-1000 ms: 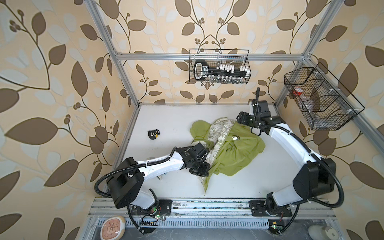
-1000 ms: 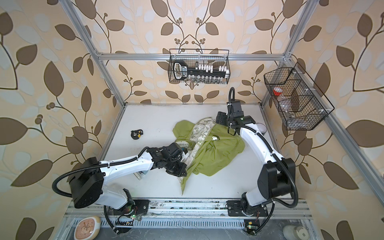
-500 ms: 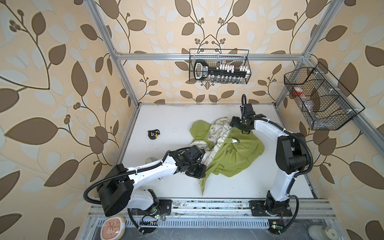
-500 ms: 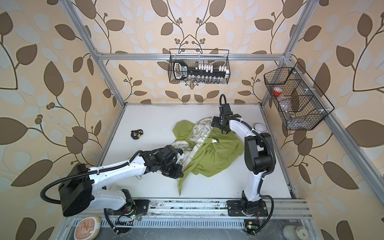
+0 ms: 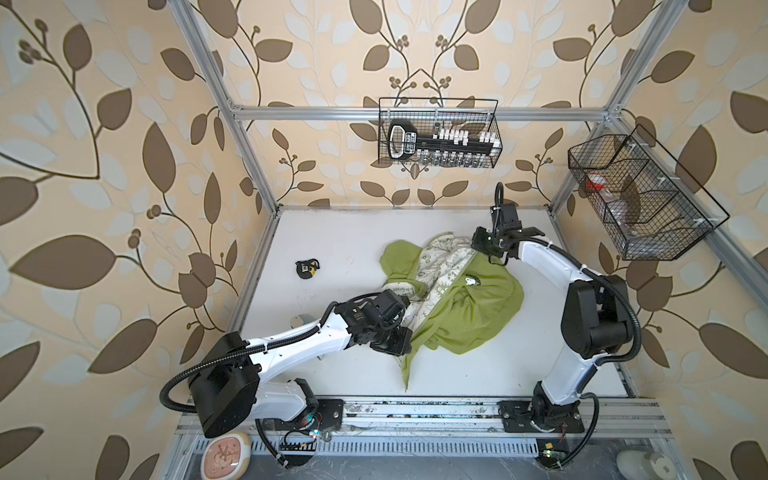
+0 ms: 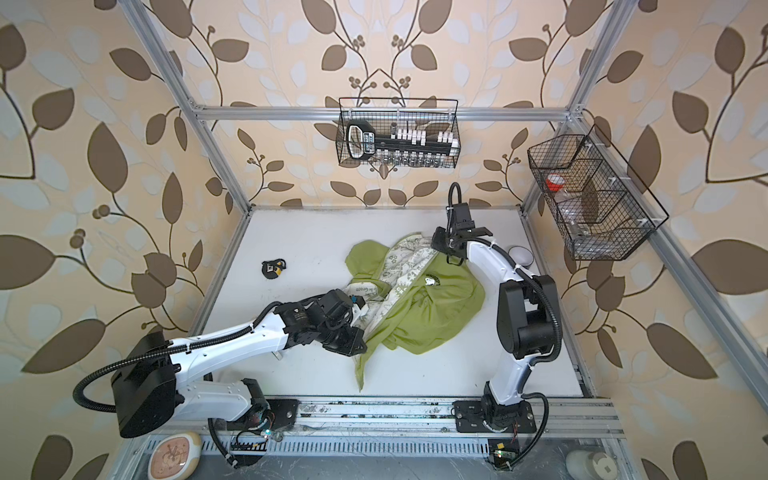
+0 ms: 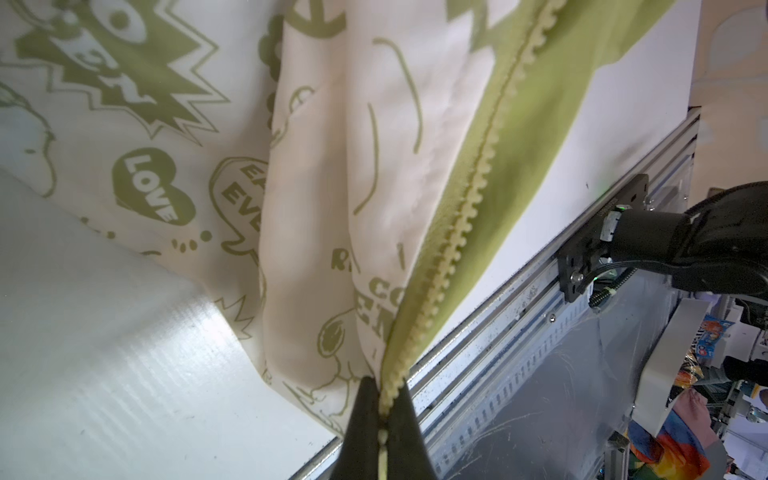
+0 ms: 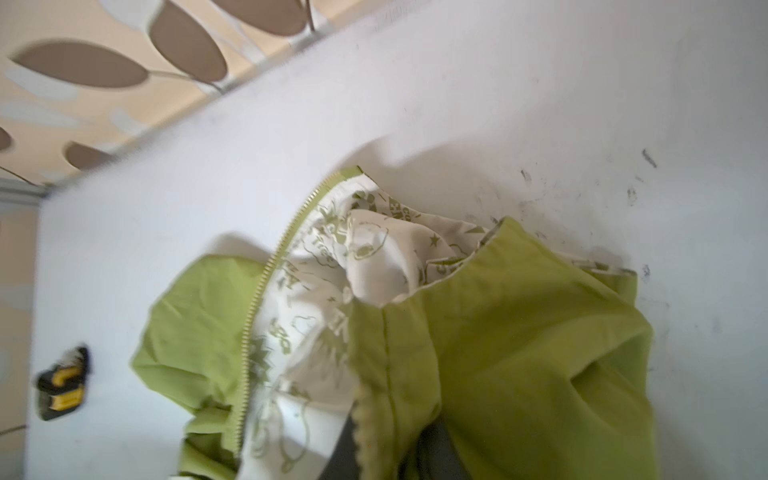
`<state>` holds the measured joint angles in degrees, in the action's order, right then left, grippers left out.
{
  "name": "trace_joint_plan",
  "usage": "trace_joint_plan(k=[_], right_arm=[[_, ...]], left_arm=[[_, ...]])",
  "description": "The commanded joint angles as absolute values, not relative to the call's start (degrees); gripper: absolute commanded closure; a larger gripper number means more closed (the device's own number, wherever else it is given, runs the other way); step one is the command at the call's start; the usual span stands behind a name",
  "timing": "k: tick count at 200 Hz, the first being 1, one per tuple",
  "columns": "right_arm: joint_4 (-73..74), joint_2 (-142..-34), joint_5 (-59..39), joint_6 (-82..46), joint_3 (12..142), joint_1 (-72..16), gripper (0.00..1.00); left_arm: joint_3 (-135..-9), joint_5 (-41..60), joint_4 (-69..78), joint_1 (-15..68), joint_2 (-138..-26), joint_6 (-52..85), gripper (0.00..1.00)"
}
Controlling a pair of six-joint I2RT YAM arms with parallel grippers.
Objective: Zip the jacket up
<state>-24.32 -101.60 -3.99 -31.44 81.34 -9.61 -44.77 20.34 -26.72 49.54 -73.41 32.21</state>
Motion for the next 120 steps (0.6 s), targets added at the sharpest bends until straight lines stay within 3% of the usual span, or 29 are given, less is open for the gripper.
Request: trace_joint_plan(k=[1, 51, 120], right_arm=[[-25.72, -97.35, -4.68, -30.88, 86.79, -9.51, 0.92], [-33.45, -92.14, 0.52, -28.67, 97.75, -9.96, 0.97], [-43.23, -92.12, 8.04, -24.58, 113.37, -7.82, 0.88]], left_arm=[[-46.08, 19.42, -28.59, 49.75, -71.14, 32.54, 1.00], [-50.15, 22.31, -30.52, 49.75, -69.43, 31.05, 1.00], [-60.29, 26.49, -28.17, 56.31, -73.20, 30.64, 1.00]])
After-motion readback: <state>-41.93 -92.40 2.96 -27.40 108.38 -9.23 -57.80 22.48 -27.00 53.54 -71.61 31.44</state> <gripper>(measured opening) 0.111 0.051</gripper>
